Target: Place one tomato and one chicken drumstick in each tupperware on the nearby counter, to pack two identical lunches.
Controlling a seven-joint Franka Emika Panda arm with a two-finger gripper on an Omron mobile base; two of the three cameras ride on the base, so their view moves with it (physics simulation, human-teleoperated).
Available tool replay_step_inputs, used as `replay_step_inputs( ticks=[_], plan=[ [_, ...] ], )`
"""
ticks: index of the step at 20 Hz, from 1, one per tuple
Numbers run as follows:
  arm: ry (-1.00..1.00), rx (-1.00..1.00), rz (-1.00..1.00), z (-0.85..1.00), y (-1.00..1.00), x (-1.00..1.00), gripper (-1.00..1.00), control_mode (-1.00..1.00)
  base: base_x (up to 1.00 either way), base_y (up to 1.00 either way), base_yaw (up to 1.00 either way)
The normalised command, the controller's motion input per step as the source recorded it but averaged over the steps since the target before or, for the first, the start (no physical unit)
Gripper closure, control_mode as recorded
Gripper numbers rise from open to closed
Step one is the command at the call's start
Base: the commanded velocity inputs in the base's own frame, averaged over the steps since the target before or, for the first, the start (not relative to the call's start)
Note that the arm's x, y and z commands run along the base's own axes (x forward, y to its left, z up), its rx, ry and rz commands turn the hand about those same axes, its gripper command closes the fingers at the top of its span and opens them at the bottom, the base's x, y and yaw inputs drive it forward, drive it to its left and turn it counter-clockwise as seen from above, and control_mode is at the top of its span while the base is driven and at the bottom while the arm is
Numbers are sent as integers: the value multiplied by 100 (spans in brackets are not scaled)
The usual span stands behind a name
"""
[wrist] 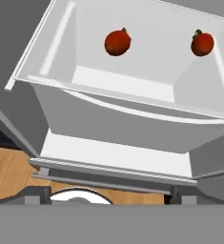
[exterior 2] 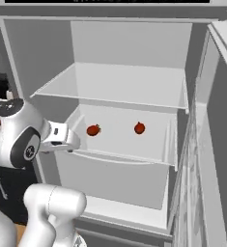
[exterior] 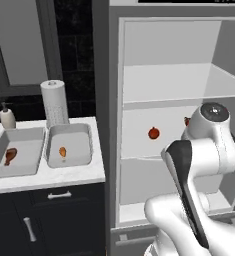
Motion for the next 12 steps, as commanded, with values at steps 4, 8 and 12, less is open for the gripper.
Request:
replay_step_inputs(
  ticks=[4, 8, 12],
  plan=[
    [0, 0, 0, 0, 0, 0, -100, 100, 13, -71, 19],
    [0, 0, 0, 0, 0, 0, -100, 100, 77, -18, 0],
    [-5, 20, 0, -2, -43, 63, -100, -100, 0, 0, 0]
  ],
)
